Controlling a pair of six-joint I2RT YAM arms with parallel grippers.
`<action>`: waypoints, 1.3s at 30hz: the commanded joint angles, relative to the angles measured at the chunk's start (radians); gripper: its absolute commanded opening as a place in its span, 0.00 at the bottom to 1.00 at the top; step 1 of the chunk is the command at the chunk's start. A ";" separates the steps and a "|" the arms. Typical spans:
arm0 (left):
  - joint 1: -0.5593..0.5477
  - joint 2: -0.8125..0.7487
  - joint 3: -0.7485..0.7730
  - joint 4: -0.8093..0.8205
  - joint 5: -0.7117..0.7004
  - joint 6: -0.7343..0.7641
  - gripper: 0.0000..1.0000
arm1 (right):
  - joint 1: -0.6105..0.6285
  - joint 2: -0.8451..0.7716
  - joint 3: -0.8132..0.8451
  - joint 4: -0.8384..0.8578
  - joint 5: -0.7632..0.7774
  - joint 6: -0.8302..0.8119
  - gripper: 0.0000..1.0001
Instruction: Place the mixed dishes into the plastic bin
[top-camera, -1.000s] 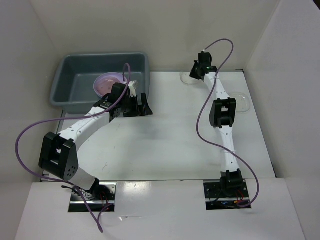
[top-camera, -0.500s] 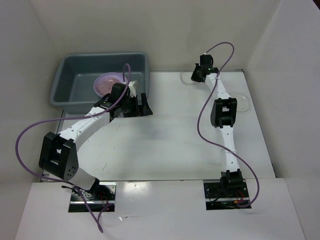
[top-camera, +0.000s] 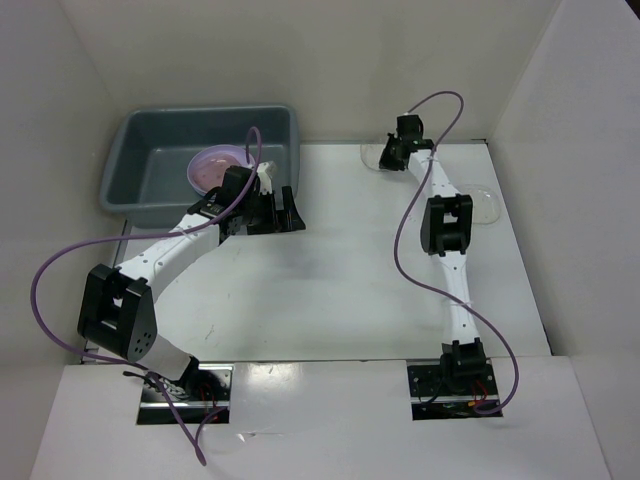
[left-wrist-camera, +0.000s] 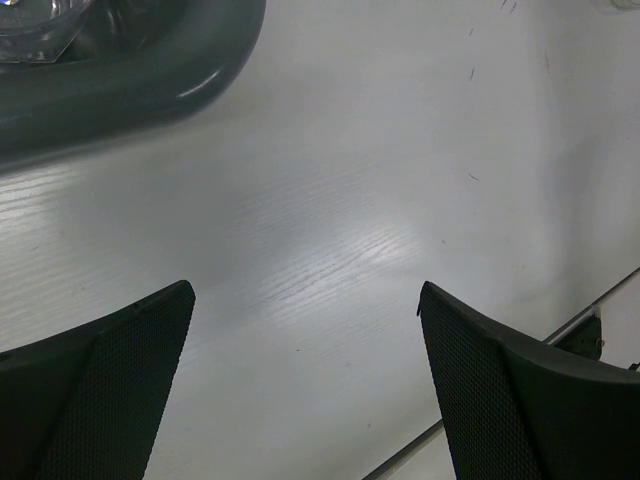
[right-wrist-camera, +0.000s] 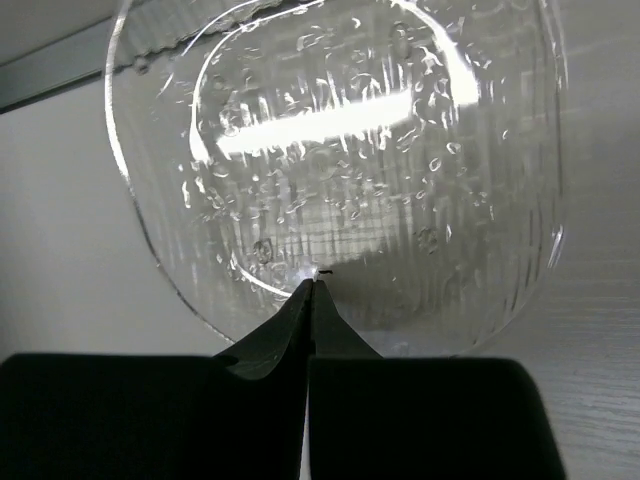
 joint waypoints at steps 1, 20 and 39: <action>0.000 -0.014 0.018 0.024 0.007 0.020 1.00 | 0.045 -0.045 -0.057 -0.018 -0.021 -0.005 0.00; 0.018 -0.076 -0.049 0.061 0.007 0.001 1.00 | 0.250 -0.365 -0.518 0.025 -0.109 -0.023 0.00; -0.088 0.175 0.076 0.190 -0.033 -0.103 0.93 | 0.234 -1.003 -0.784 -0.004 0.039 0.008 0.48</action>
